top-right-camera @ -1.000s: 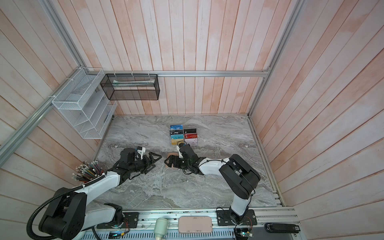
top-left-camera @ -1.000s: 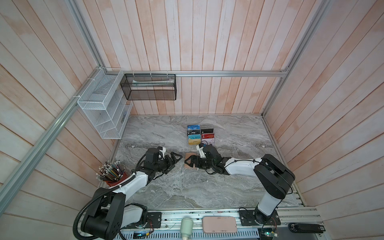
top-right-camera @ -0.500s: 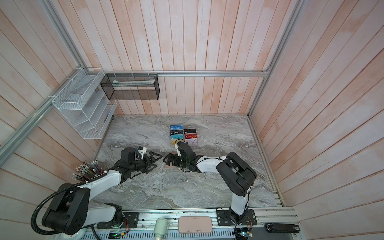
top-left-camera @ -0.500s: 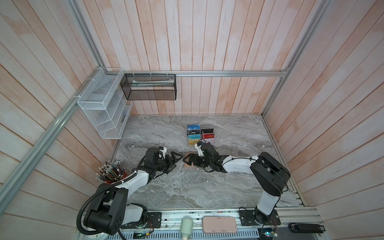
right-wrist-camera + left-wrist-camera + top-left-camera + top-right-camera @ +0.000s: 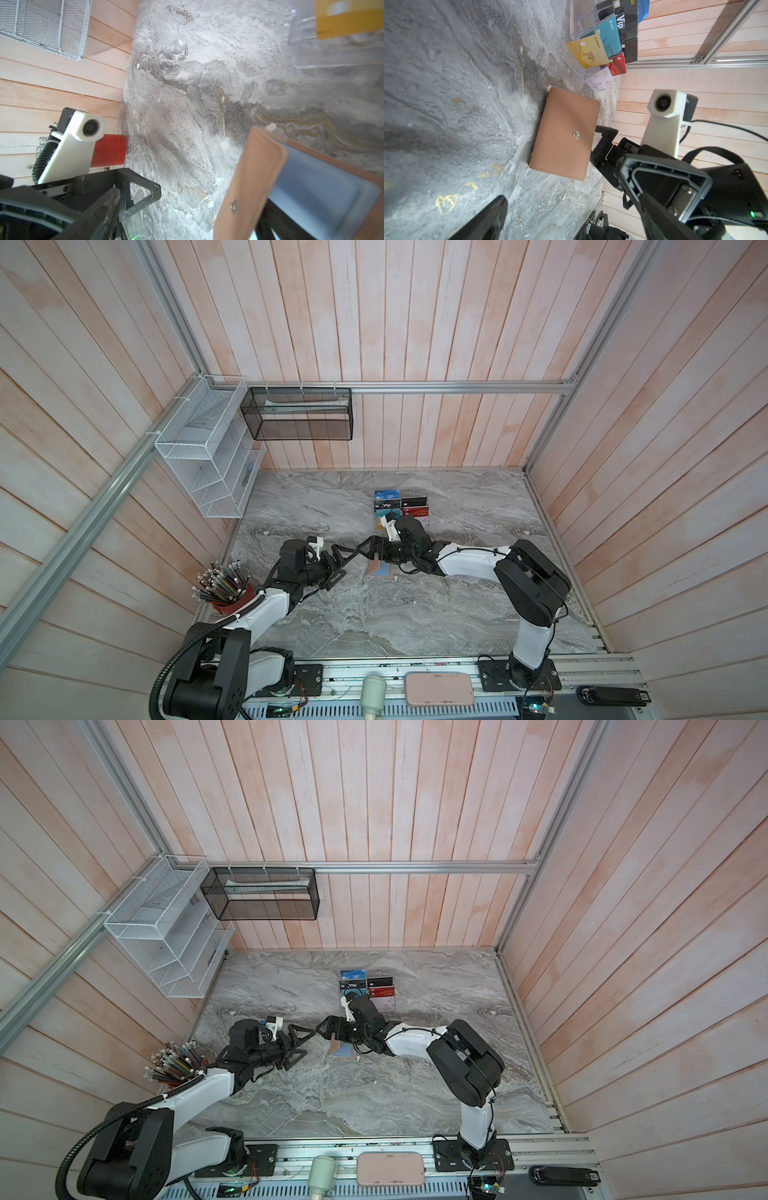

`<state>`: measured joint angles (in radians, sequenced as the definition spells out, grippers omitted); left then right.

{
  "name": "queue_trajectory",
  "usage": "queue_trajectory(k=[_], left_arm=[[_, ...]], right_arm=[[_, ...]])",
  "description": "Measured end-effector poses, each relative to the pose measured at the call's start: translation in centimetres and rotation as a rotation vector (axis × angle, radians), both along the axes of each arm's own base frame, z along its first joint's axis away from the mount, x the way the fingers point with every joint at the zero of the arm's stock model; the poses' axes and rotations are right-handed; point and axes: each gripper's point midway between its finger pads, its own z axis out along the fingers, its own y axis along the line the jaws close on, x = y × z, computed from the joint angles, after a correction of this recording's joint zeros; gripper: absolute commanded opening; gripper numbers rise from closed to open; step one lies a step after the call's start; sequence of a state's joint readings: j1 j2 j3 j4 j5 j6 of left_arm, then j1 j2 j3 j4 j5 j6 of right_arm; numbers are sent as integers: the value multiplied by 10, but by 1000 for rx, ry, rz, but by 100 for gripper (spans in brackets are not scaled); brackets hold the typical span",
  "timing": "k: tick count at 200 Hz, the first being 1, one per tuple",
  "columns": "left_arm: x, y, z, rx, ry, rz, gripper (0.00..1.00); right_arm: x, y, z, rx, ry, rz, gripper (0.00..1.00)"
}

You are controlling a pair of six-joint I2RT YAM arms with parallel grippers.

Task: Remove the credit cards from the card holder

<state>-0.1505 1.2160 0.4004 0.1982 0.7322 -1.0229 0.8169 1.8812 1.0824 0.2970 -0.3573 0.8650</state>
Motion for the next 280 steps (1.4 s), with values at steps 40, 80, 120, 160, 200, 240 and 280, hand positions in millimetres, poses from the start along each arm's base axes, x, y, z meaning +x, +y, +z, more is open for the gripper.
queue_trajectory(k=[40,80,120,160,200,240,280], left_arm=[[-7,5,4,-16,-11,8,100],[-16,6,-1,-33,12,7,100],[-20,7,-3,-50,29,11,100],[-22,7,-3,-61,34,10,100],[-23,6,3,-79,30,7,100],[-23,7,20,-112,-2,22,100],[-17,4,37,-149,-36,18,100]], right_arm=[[7,19,-1,19,8,23,96],[10,33,-4,43,29,39,96],[11,38,-20,59,77,30,96],[11,39,-34,57,116,16,97],[15,43,-27,72,115,10,96],[18,47,-19,96,110,6,97],[17,45,-21,97,123,-1,97]])
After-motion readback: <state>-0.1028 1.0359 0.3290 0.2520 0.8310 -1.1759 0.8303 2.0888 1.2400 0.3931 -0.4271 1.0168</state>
